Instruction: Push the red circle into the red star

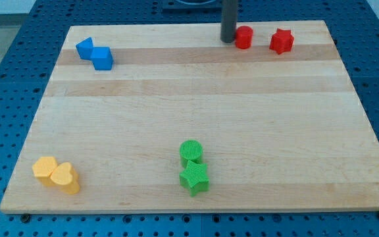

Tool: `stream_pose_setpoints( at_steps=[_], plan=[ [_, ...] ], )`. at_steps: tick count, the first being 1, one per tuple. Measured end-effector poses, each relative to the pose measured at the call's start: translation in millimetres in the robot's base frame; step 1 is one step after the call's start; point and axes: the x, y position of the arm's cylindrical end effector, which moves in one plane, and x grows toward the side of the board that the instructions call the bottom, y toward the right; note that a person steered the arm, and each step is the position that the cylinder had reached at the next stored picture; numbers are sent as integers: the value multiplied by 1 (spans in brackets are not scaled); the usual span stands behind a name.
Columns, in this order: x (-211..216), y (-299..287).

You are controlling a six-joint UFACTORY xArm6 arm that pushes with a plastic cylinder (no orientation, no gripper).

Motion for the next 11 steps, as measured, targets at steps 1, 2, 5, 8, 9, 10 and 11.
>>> stream_pose_setpoints(
  at_steps=[1, 2, 5, 8, 9, 10, 11],
  plan=[
    [0, 24],
    [0, 51],
    [0, 72],
    [2, -46],
    [2, -46],
    [19, -91],
    [83, -175]
  ],
)
